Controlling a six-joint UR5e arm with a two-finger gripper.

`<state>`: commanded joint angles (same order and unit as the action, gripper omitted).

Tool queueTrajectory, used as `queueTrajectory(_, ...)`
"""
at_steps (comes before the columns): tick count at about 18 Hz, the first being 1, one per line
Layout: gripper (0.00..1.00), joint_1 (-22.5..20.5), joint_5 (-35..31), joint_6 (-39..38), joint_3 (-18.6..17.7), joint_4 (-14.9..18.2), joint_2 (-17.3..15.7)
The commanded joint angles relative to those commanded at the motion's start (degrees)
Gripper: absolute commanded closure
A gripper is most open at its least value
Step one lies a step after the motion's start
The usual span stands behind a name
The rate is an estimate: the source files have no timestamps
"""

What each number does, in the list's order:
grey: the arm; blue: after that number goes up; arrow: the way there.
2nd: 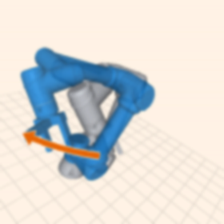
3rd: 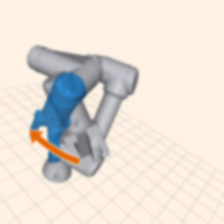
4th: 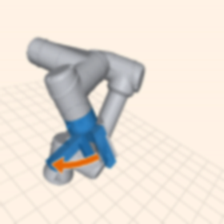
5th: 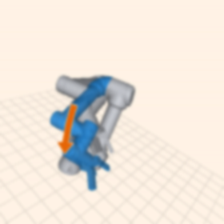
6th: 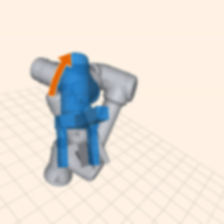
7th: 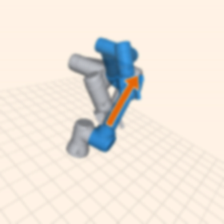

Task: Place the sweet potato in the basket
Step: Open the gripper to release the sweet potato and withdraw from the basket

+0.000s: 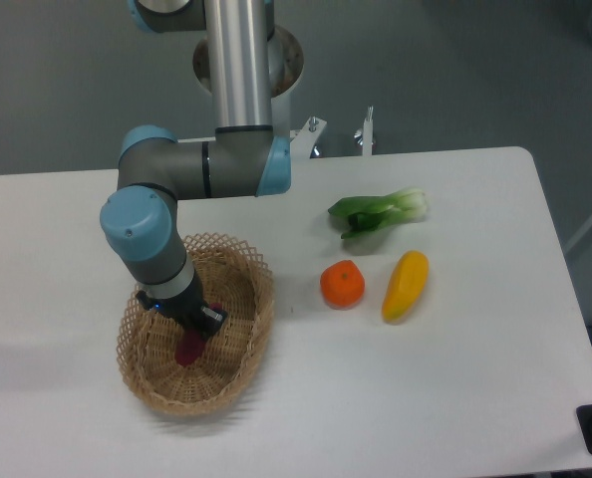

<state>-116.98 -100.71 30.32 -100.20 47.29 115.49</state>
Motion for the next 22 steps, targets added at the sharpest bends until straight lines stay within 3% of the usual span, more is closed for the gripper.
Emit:
queueTrajectory(1,0.00,0.0,-1.7,0.0,0.2,-0.1,0.0)
queueTrajectory(6,0.00,-1.1,-3.2,1.4,2.5,0.3,-0.4)
queueTrajectory(9,0.00,-5.4,-2.9,1.9,5.9,0.4,-2.5)
queueTrajectory(12,0.00,-9.4,-2.7,2.5,11.6,1.4,-3.3)
queueTrajectory(14,0.00,-13.6,-2.5,3.8,12.9,1.7,-4.0)
queueTrajectory(17,0.00,-19.2,-2.0,15.4,14.2,2.2,-5.0)
queueTrajectory(19,0.00,-22.8,-0.4,20.7,14.8,5.0,-6.7)
queueTrajectory(22,0.00,-28.0,3.8,28.3,18.6,12.6,-7.7)
